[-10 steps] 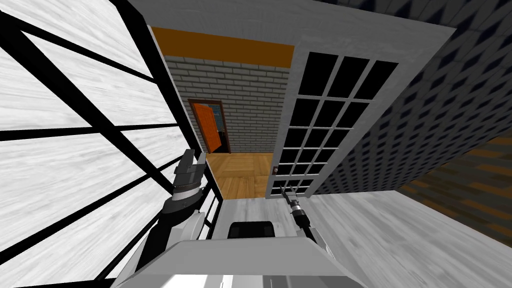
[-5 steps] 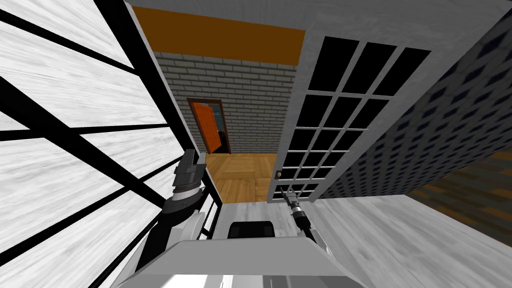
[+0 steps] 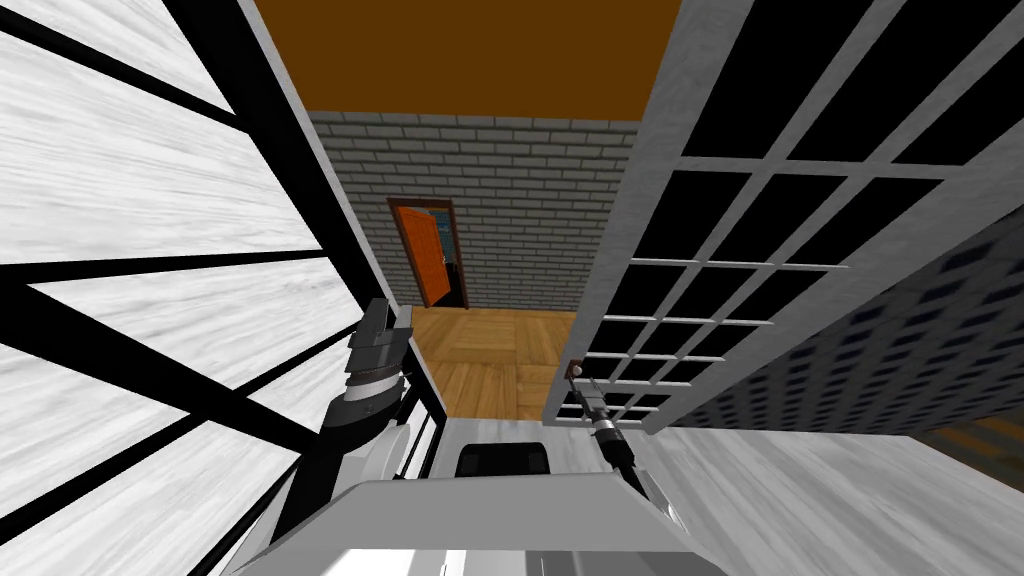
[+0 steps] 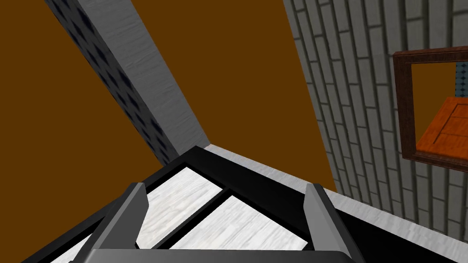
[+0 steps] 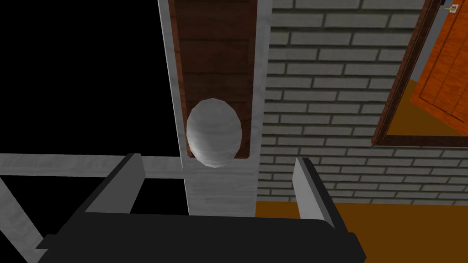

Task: Pull the door open

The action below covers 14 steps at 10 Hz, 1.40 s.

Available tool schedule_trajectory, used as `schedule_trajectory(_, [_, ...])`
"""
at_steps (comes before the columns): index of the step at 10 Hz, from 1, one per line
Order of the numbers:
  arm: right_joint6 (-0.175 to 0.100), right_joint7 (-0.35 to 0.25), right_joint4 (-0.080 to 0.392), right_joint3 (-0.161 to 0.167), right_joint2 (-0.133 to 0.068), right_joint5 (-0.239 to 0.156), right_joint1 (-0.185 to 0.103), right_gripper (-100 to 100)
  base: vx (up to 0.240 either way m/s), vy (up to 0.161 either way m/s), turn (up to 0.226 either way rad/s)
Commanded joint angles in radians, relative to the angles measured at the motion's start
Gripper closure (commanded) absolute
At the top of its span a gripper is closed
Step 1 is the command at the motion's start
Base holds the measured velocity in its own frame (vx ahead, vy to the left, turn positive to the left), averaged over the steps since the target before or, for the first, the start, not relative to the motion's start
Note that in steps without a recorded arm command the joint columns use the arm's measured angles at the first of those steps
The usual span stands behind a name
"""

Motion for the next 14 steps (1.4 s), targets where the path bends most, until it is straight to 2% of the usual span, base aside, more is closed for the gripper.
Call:
schedule_trajectory(1, [-0.005, -0.004, 0.001, -0.014, -0.009, -0.008, 0.007, -100, 0.171, 0.018, 0.129])
schedule_trajectory(2, [-0.008, -0.006, 0.007, -0.021, -0.014, -0.012, 0.008, -100, 0.157, 0.003, 0.106])
schedule_trajectory(3, [-0.004, -0.006, -0.003, -0.015, -0.010, -0.009, 0.009, -100, 0.074, -0.002, 0.018])
schedule_trajectory(4, [-0.004, -0.006, -0.003, -0.015, -0.010, -0.009, 0.009, 100, -0.009, 0.000, -0.015])
schedule_trajectory(9, [-0.004, -0.006, -0.003, -0.015, -0.010, -0.009, 0.009, 100, -0.014, -0.002, -0.001])
schedule_trajectory(14, [0.001, -0.108, 0.000, 0.018, -0.020, -0.057, 0.006, 100, -0.030, -0.011, 0.028])
